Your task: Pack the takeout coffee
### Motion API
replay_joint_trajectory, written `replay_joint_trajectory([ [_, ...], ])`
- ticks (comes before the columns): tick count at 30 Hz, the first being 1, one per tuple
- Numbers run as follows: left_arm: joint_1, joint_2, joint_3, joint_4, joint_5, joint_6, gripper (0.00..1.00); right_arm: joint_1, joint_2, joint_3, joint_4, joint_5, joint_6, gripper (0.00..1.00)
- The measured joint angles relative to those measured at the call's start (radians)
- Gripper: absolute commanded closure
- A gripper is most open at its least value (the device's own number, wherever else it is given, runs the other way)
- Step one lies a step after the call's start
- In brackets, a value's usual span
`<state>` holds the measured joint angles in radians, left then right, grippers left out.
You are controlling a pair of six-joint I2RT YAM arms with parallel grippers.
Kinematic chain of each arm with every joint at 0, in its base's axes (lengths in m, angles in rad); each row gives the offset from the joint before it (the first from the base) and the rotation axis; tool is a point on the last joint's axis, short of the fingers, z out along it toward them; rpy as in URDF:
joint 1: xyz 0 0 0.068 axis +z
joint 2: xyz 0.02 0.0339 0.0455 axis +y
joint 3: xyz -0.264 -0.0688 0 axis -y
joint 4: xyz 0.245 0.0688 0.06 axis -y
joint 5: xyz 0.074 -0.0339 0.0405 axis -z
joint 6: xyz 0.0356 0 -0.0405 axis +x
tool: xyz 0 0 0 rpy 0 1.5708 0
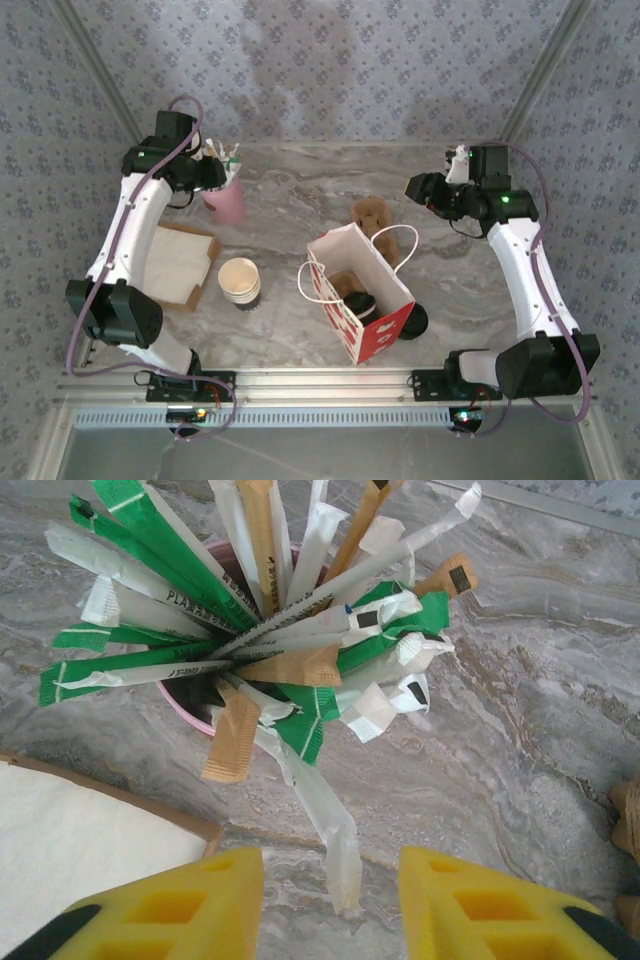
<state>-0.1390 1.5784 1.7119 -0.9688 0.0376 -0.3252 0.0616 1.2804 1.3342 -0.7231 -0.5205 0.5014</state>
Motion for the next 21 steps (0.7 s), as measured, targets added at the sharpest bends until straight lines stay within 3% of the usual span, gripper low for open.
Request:
replay_joint_trajectory([
  [5, 0.0, 0.006, 0.0, 0.0, 0.0, 0.002, 0.77, 0.0, 0.0, 0.0, 0.0, 0.0, 0.0, 0.5],
  [12, 0.0, 0.054, 0.008, 0.0, 0.0, 0.003, 0.8, 0.007, 0.0, 0.0, 0.0, -0.001, 0.0, 0.45],
  [17, 0.0, 0.066, 0.008, 0.0, 0.0, 0.005, 0.98, 0.034, 0.0, 0.0, 0.0, -0.01, -0.002, 0.44],
  [21, 0.0, 0.066, 0.024, -0.003, 0.0, 0.011, 1.0, 0.074, 0.013, 0.025, -0.003, -0.019, -0.009, 0.44],
])
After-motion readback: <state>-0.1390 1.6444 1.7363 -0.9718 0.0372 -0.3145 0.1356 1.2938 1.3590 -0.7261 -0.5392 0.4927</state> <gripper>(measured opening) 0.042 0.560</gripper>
